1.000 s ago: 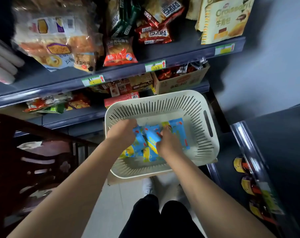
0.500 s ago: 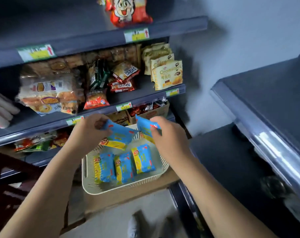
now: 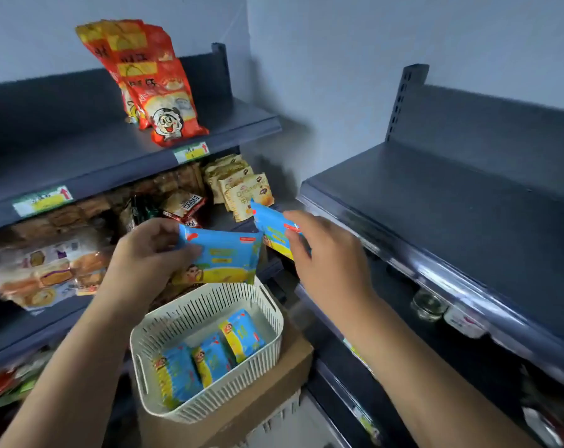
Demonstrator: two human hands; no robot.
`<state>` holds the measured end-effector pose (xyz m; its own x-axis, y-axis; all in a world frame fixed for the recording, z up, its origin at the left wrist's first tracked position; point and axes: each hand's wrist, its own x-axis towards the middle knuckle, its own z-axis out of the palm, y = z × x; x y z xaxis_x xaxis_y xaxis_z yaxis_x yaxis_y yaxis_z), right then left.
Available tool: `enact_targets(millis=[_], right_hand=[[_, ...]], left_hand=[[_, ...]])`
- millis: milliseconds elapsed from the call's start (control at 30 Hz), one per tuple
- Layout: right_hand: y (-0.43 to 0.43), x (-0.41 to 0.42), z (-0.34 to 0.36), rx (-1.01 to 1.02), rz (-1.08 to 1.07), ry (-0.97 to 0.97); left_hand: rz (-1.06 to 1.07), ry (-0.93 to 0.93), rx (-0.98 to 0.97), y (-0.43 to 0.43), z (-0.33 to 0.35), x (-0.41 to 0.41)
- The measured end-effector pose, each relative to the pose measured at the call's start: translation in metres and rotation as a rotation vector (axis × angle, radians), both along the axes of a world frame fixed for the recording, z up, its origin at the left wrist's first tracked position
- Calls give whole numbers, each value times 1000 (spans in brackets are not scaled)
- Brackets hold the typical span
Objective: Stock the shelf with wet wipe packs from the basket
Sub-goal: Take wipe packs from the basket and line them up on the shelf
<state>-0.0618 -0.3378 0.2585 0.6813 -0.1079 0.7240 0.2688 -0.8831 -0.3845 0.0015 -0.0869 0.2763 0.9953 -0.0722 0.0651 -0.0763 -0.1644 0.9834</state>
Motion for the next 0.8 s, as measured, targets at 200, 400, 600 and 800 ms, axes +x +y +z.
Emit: enact_targets(millis=[200,400,600,800], right_hand=[[-33,-62,22,171,-142,-107],[-81,-136,39,188,-294,-162],[-139,-220,59,139,-470,-219],[-200,-307,74,123,-576,-226]], left_hand=[[-116,-36,-139,-46,22,-34],[-263,-20,-235,-115,43,-74],[-462,-31,-259,-200,57,-120],[-619,-68,-283,-285,64,-171]])
